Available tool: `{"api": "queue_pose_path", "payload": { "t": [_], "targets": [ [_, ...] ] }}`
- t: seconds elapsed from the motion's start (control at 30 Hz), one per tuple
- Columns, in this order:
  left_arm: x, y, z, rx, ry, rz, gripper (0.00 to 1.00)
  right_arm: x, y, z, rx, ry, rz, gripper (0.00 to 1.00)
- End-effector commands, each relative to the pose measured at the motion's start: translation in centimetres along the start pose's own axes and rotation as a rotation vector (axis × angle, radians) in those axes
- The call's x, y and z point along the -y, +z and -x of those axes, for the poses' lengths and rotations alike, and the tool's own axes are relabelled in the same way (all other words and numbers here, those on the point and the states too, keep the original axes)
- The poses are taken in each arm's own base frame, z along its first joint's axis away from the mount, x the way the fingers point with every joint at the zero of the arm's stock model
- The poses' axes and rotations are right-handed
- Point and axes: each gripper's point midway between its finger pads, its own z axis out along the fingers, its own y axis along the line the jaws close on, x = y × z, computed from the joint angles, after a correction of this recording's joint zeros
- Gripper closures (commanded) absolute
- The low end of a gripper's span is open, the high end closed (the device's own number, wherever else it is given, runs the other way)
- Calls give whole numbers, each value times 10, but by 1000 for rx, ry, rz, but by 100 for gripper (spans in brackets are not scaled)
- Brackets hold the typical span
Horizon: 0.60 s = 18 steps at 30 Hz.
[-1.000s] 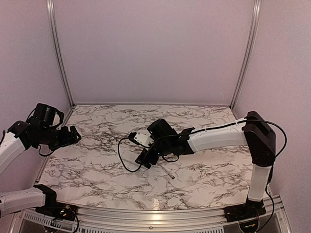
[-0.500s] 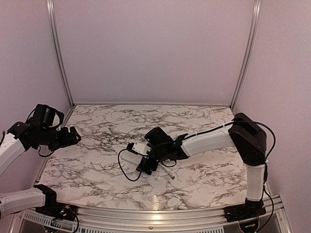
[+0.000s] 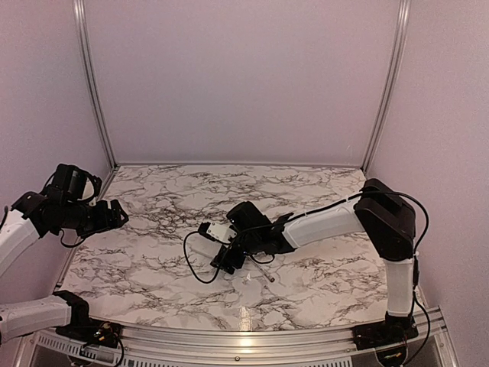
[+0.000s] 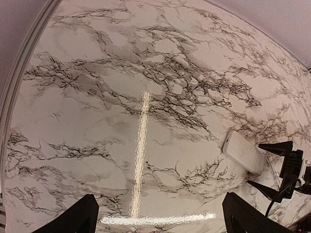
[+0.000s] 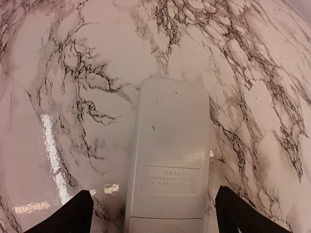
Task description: Unload the batteries from the remote control
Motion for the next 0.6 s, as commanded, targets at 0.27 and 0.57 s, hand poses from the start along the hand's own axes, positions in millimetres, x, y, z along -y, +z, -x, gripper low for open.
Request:
{"api": "queue_pose_path", "payload": {
  "t": [0.27, 0.57],
  "targets": [
    [2, 3, -4, -12, 17, -13, 6, 28, 2, -4, 25, 88, -32, 11],
    [2, 4, -6, -21, 17, -14, 6, 14, 11, -21, -24, 86, 58, 13]
  ]
}}
